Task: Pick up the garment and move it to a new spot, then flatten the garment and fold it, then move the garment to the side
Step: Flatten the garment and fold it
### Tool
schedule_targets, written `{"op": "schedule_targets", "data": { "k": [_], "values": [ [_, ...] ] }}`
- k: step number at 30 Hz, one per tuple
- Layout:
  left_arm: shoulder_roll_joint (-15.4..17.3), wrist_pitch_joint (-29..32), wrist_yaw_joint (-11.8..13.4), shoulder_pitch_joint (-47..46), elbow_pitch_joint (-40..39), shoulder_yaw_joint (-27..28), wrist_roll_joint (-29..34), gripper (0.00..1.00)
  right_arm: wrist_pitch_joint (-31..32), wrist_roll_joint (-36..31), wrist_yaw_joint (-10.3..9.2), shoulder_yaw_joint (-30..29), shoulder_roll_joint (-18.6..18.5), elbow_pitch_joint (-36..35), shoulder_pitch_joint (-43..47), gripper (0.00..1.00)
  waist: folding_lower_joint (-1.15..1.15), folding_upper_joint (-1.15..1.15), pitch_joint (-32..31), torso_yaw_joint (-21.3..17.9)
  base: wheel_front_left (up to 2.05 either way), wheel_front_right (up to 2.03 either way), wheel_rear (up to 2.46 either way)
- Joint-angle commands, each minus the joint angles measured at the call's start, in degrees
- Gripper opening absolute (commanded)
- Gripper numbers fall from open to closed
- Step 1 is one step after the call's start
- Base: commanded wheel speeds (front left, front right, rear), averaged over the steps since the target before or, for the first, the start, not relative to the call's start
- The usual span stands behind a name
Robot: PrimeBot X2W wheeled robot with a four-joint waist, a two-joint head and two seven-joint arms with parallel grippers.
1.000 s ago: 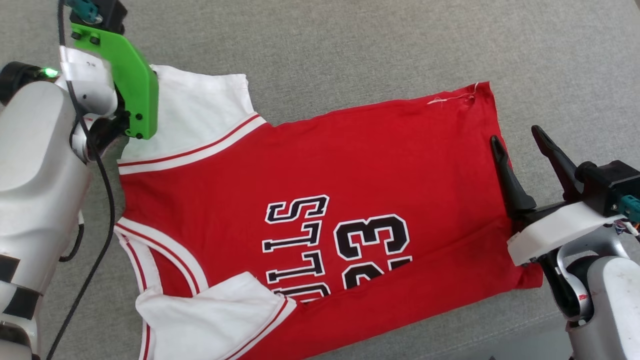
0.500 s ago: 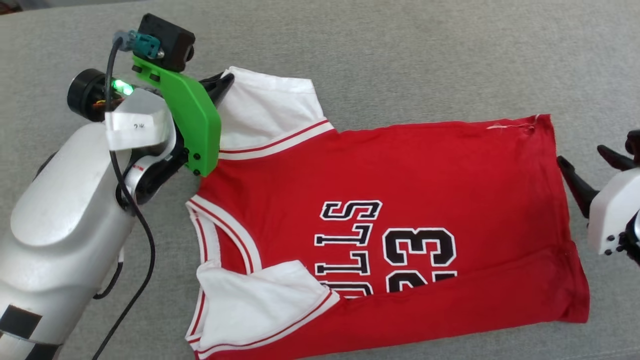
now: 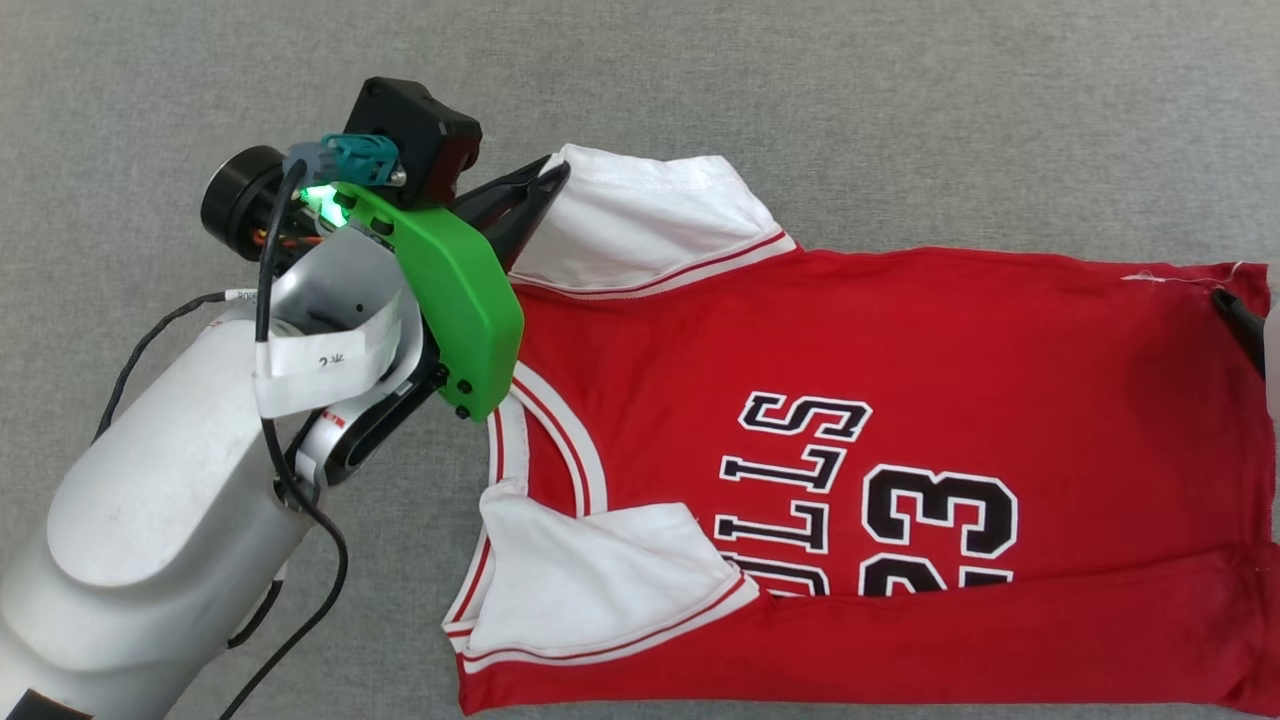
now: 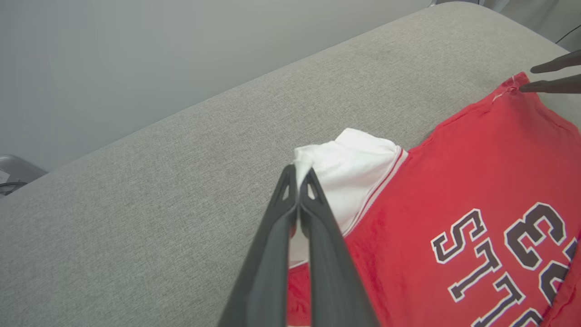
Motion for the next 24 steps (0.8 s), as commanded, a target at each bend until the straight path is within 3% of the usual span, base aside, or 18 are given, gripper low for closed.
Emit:
{"op": "schedule_targets", "data": {
  "k": [1,7,8,9,18,24],
  "values": [
    [-0.23,-0.48,0.33,1.1,-0.52,-0.02,0.67,0.0,0.28,0.09,-0.05,0.83,-0.45,1.06,-1.38,1.0,0.0,0.62,1.47,1.52,0.0,0.0,0.0],
    [-0.49,-1.29,0.66,1.3,-0.71,0.08,0.62,0.0,1.27,1.58,-0.05,3.14,-0.46,5.55,-2.03,1.0,0.0,0.62,2.47,2.81,0.0,0.0,0.0],
    [-0.54,-1.39,0.65,1.29,-0.52,0.07,0.61,0.0,1.46,1.86,-0.05,3.53,-0.4,6.09,-1.99,0.38,0.0,0.62,2.52,2.91,0.0,0.0,0.0],
    [-0.62,-1.51,0.61,1.31,-0.28,0.01,0.57,0.0,1.39,2.07,-0.05,3.95,-0.36,6.67,-2.0,0.0,0.0,0.62,2.55,3.01,0.0,0.0,0.0],
    [-0.5,-3.61,0.68,3.55,2.93,0.07,-0.1,0.0,-5.4,2.07,-0.05,5.51,0.06,8.67,-2.93,0.0,0.0,0.62,-0.98,2.19,0.0,0.0,0.0],
    [0.19,-7.16,2.04,8.5,5.01,1.28,-1.35,0.0,-12.14,2.93,-0.05,5.2,0.72,8.13,-0.99,0.0,0.0,0.62,-6.13,0.74,0.0,0.0,0.0]
  ]
}}
